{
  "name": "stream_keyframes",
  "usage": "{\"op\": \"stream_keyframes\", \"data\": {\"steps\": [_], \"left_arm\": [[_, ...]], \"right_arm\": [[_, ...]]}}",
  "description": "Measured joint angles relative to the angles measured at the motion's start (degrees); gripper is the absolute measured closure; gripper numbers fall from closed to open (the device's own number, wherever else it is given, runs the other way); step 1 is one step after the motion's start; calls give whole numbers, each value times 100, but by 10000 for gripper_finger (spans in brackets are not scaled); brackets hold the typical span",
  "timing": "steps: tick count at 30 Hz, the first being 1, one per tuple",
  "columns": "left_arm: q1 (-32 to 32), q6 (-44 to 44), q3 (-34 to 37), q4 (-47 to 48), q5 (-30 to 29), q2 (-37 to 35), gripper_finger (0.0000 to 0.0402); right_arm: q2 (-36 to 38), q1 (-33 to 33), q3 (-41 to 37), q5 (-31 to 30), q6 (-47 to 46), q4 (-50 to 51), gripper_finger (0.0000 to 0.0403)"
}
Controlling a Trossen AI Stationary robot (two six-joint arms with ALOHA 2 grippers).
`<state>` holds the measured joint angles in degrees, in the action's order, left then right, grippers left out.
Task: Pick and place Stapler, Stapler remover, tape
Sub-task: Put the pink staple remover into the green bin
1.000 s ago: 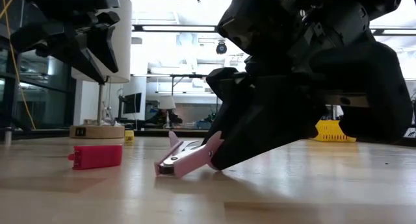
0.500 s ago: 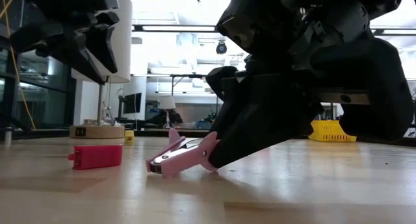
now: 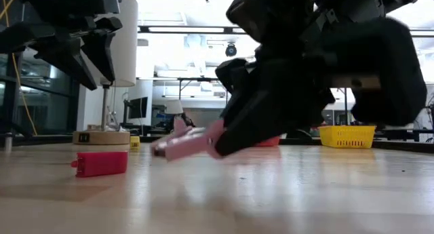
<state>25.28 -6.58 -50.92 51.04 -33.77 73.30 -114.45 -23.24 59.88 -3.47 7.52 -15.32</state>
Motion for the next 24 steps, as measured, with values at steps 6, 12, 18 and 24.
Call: {"op": "stream_keyframes", "data": {"steps": [6, 12, 18, 24], "left_arm": [[0, -125, 0, -69, -155, 0, 184], [-2, -74, 0, -493, -230, 0, 184], [-11, 214, 0, -1024, -528, 0, 184], [-11, 1003, -2, -1520, -578, 49, 184]], "right_arm": [[225, -8, 0, -367, 1, 158, 341], [263, 3, 0, -1094, 211, 78, 342], [270, 15, 0, -2155, 563, -229, 340], [271, 17, 0, -2665, 797, -693, 340]]}}
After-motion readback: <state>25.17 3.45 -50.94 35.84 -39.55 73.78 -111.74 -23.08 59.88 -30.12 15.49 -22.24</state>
